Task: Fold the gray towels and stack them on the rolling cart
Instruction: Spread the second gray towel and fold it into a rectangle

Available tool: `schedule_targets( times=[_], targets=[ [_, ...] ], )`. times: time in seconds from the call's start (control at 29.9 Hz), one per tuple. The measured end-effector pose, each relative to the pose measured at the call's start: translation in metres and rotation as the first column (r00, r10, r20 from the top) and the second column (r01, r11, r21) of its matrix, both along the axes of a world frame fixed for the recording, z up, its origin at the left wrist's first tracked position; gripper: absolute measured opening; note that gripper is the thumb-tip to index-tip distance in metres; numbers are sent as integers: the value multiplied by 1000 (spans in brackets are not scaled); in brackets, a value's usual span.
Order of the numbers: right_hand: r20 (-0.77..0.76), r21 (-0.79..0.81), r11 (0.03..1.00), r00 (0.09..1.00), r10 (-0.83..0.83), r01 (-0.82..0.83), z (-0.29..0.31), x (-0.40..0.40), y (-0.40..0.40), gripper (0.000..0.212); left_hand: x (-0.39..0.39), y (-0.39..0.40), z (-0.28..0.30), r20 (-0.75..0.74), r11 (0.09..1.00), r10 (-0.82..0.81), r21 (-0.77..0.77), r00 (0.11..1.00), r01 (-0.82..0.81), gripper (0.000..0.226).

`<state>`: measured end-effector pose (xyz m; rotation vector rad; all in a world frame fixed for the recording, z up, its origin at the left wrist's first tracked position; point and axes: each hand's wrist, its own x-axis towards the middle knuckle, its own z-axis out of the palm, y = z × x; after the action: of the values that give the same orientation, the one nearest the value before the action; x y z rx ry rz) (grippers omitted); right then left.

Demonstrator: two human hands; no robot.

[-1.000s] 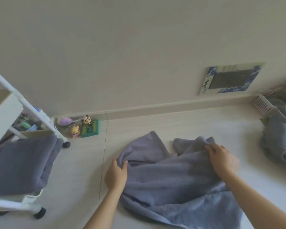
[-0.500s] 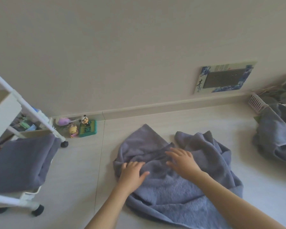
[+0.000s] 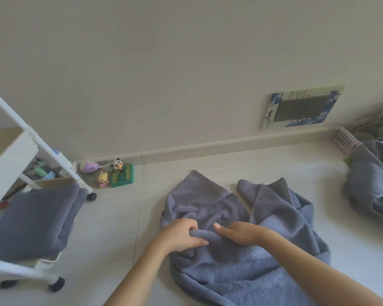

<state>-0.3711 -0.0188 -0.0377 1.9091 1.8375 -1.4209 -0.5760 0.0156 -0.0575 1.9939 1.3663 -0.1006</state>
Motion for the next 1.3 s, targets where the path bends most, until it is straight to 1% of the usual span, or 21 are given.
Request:
schedule_targets(
  times=[0.03, 0.1, 0.2, 0.23, 0.33, 0.37, 0.4, 0.47, 0.54, 0.57, 0.67, 0.74, 0.77, 0.8, 0.87, 0.94, 1.0, 1.1, 1.2, 1.27, 1.3],
  targets=[
    [12, -25, 1000, 1000, -1, 2, 2, 2, -1, 81, 2, -2, 2, -35, 999, -16, -51, 999, 14, 45],
    [7, -32, 999, 1000, -17, 18, 4, 6, -5, 84, 6, -5, 4, -55, 987, -59, -152, 997, 50, 42],
    [-65, 35, 996, 995, -80, 82, 8, 11, -6, 81, 8, -8, 8, 37, 959, -11, -283, 999, 21, 34],
    [-106, 77, 990, 988, -108, 117, 7, 14, -6, 78, 8, -8, 10, 69, 952, 17, -306, 997, 5, 39],
    [-207, 211, 956, 966, -157, 201, 10, 22, -6, 49, 8, -4, 16, 213, 942, 109, -334, 971, -33, 70],
    [-244, 259, 941, 958, -153, 217, 12, 24, -7, 42, 8, -3, 20, 269, 938, 135, -344, 954, -36, 72],
    [-291, 290, 925, 943, -160, 246, 18, 25, -7, 36, 10, -2, 28, 306, 938, 150, -344, 940, -38, 67],
    [-406, 321, 894, 898, -169, 313, 32, 27, -7, 26, 14, -1, 40, 417, 924, 204, -382, 886, -33, 47],
    [-497, 319, 880, 853, -161, 352, 47, 29, -6, 22, 17, 0, 51, 522, 903, 276, -429, 807, -31, 27],
    [-518, 330, 877, 844, -142, 350, 53, 30, -5, 22, 18, 1, 55, 574, 897, 303, -442, 760, -23, 23],
    [-513, 367, 866, 850, -116, 340, 70, 30, -2, 25, 22, 6, 69, 686, 917, 330, -395, 649, -49, 16],
    [-450, 366, 886, 887, -98, 284, 79, 27, -2, 32, 25, 10, 80, 718, 940, 299, -334, 629, -66, 13],
    [-399, 366, 904, 915, -61, 220, 83, 24, -3, 35, 27, 11, 85, 721, 955, 260, -290, 642, -61, 13],
    [-352, 360, 922, 936, -9, 144, 85, 20, -3, 37, 30, 12, 91, 718, 969, 210, -243, 663, -44, 14],
    [-301, 330, 944, 950, 86, 19, 79, 14, -3, 42, 35, 13, 97, 687, 989, 118, -148, 717, -21, 15],
    [-234, 333, 941, 962, 138, -54, 69, 10, 0, 42, 36, 16, 97, 637, 997, 68, -79, 768, -22, 12],
    [-154, 351, 935, 981, 121, -60, 56, 9, 2, 32, 36, 20, 88, 573, 996, 70, -89, 817, -24, 11],
    [-138, 289, 956, 986, 94, -51, 32, 7, 2, 36, 29, 22, 56, 450, 987, 105, -159, 887, -36, 15],
    [-130, 219, 973, 986, 103, -73, 12, 3, 2, 40, 24, 14, 31, 266, 982, 70, -186, 961, -20, 26],
    [-108, 190, 976, 986, 126, -104, 6, 0, -1, 41, 21, 10, 21, 79, 981, -19, -189, 997, 33, 35],
    [-90, 174, 978, 987, 134, -116, 3, -2, -1, 42, 19, 9, 16, -28, 981, -60, -187, 998, 54, 38]
  ],
)
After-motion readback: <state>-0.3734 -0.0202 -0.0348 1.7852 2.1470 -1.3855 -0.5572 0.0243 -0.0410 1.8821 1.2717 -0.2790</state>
